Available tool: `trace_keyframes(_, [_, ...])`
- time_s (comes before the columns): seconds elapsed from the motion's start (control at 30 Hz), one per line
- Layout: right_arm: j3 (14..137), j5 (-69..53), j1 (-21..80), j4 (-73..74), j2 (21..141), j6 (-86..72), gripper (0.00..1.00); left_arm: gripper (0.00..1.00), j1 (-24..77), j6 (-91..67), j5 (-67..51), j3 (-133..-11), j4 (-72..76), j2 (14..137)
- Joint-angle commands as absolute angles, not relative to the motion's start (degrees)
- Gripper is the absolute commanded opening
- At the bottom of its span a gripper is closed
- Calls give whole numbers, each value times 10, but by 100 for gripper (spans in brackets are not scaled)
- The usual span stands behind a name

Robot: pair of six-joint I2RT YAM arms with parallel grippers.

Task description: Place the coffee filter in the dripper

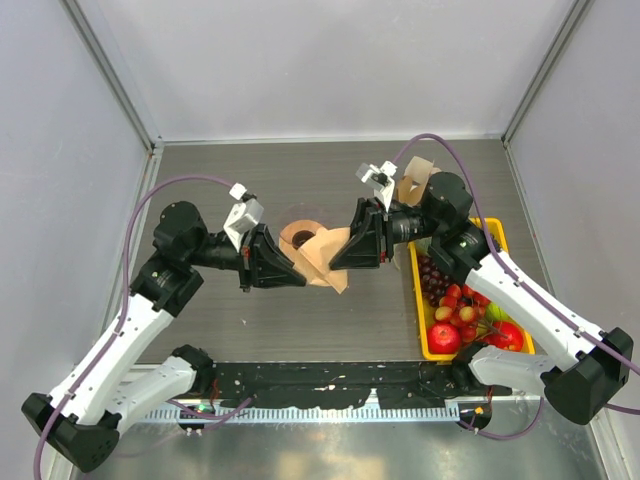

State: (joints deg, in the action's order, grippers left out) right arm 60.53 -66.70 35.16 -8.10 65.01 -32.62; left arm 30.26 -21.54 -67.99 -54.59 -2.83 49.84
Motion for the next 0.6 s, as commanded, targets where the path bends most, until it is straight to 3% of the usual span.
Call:
trace_keyframes(0.0, [628,-664,348,-92,650,-317,25,0,304,-158,-701,-577,-87,486])
trace_keyframes(0.13, [628,-664,346,-92,652,-316,10,0,305,-83,-713,-593,-166,484])
trace_keyframes(0.27, [629,-672,346,-88,655,-309,5,0,307,17,-710,-621,-273,483])
trace_keyframes(0.3, [630,-673,347,-85,657,-307,5,5,308,37,-704,-626,-292,483])
trace_keyframes(0.43, [625,-673,351,-87,658,-308,5,51,311,40,-668,-641,-304,481])
trace_keyframes(0.47, [624,-675,352,-90,660,-311,5,59,313,34,-661,-643,-302,481])
trace_keyframes(0.57, [617,-671,359,-97,658,-312,5,68,320,18,-643,-648,-287,489])
